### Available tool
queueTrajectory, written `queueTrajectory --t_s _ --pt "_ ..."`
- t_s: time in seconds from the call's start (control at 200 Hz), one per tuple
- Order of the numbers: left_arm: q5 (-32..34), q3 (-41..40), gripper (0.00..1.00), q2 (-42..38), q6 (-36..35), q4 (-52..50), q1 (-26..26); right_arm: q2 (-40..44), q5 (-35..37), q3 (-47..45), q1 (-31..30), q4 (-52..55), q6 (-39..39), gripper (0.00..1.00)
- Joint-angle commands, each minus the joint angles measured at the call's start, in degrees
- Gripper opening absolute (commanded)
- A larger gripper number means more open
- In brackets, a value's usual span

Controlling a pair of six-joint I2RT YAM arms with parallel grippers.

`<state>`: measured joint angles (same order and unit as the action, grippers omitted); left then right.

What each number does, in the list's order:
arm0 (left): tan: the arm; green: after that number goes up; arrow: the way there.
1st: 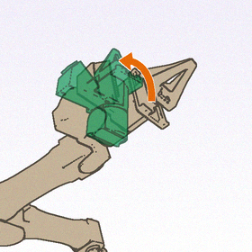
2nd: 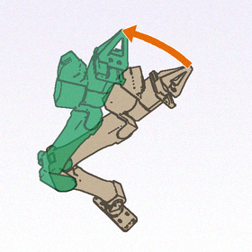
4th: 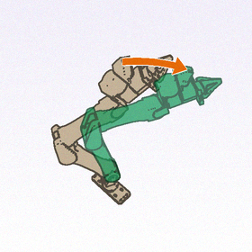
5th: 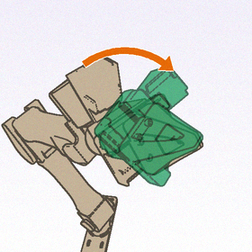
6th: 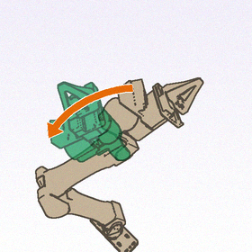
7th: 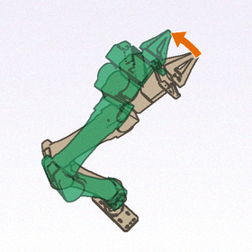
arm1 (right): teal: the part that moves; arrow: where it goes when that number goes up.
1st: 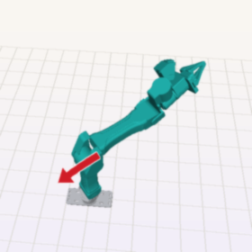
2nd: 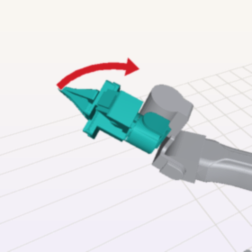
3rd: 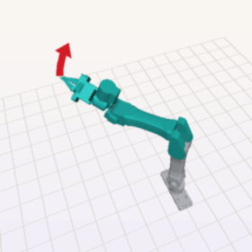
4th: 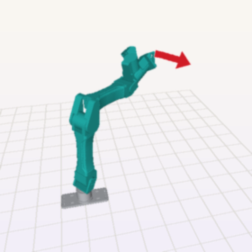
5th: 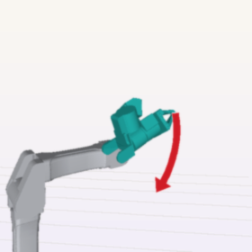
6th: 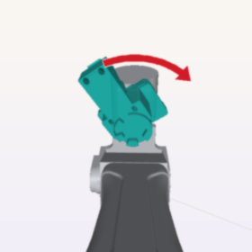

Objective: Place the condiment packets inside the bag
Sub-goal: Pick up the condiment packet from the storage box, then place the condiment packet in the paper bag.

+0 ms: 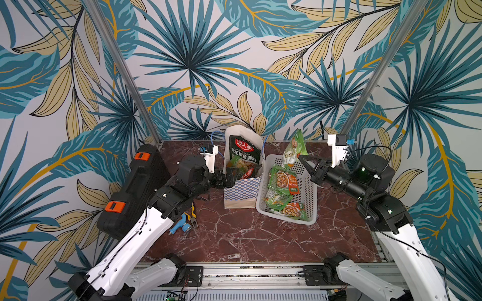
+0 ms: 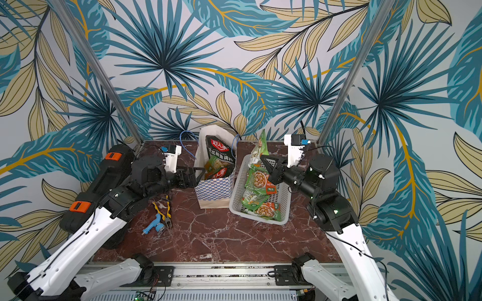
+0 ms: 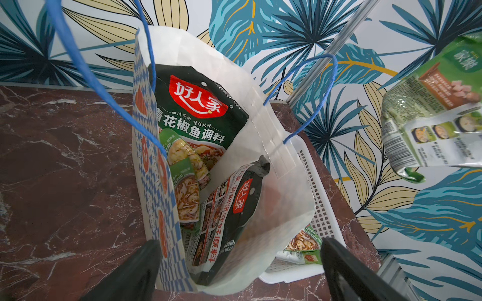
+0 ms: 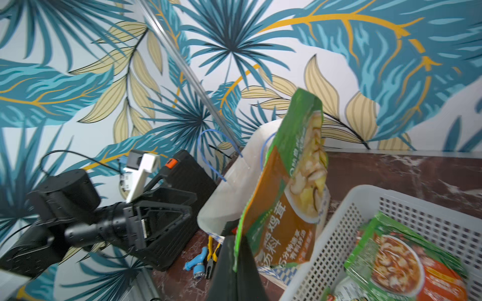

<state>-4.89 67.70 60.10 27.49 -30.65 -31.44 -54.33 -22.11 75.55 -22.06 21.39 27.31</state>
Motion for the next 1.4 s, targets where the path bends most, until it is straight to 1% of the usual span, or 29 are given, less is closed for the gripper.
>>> queueTrajectory --t_s 0.0,0.165,0.265,0.335,0.451,0.516,0.606,0.721,0.746,0.786,0.801,0.816,0.916,1.071,1.222,1.237,1.317,1.397 --pt "0.75 -1.83 1.0 -1.29 -0.68 1.47 -0.06 -2.83 -5.73 3.22 -4.05 -5.01 -0.05 0.0" --pt "1.33 -2.3 1.0 -2.08 -0.59 1.4 -0.08 -9.25 -4.57 8.77 -11.35 -4.12 -3.0 0.0" --pt "1.36 -2.32 1.0 -2.44 -0.5 1.29 -0.02 -13.81 -1.82 12.39 -15.11 -2.74 -4.97 0.0" --pt "1.36 -2.4 1.0 -2.77 -0.51 1.15 -0.03 -17.39 0.22 14.91 -16.67 -1.44 -5.68 0.0" --pt "1.46 -2.56 1.0 -3.51 -0.37 0.73 -0.03 -23.36 4.93 19.07 -17.23 1.67 -5.86 0.0" --pt "1.8 -2.57 1.0 -4.05 -0.33 0.52 -0.09 -27.03 8.88 21.43 -17.3 3.84 -5.96 0.0" --pt "1.81 -2.64 1.0 -4.46 -0.38 0.11 -0.02 -31.8 11.92 24.26 -17.31 4.93 -7.17 0.0" --pt "0.34 -2.5 1.0 -4.64 -0.49 0.15 -0.09 -38.67 11.52 29.99 -17.32 6.94 -8.66 0.0" --pt "-0.28 -2.52 1.0 -4.55 -0.58 0.18 -0.07 -39.96 10.74 31.48 -17.29 7.58 -8.52 0.09" --pt "-0.99 -2.32 1.0 -4.35 -0.68 0.11 -0.19 -41.51 9.55 33.49 -17.33 8.94 -8.74 0.35" --pt "-1.02 -2.25 1.0 -4.36 -0.74 0.07 -0.32 -41.94 9.22 34.32 -17.31 9.46 -8.76 0.4" --pt "-0.91 -2.18 1.0 -4.37 -0.76 -0.07 -0.48 -42.19 9.15 34.92 -17.34 10.0 -8.93 0.43" --pt "1.51 -1.53 1.0 -4.36 -1.83 -1.17 -2.61 -40.86 11.49 35.11 -17.38 12.23 -9.9 0.52" --pt "5.82 0.56 1.0 -2.74 -3.35 -2.67 -7.43 -33.72 14.95 28.86 -17.27 12.45 -10.86 0.6" --pt "10.59 3.07 1.0 -0.97 -5.13 -4.26 -12.87 -23.72 19.94 17.25 -17.28 11.31 -10.86 0.69" --pt "12.51 3.32 1.0 -0.88 -5.28 -4.43 -13.43 -22.44 20.65 15.6 -17.28 10.75 -10.83 0.71" --pt "15.74 4.53 1.0 -0.27 -6.27 -5.0 -16.77 -15.34 24.19 6.6 -17.24 7.85 -10.35 0.83" --pt "18.78 6.08 1.0 0.93 -7.28 -5.91 -20.22 -9.47 29.58 -0.43 -17.22 7.96 -10.04 0.91"
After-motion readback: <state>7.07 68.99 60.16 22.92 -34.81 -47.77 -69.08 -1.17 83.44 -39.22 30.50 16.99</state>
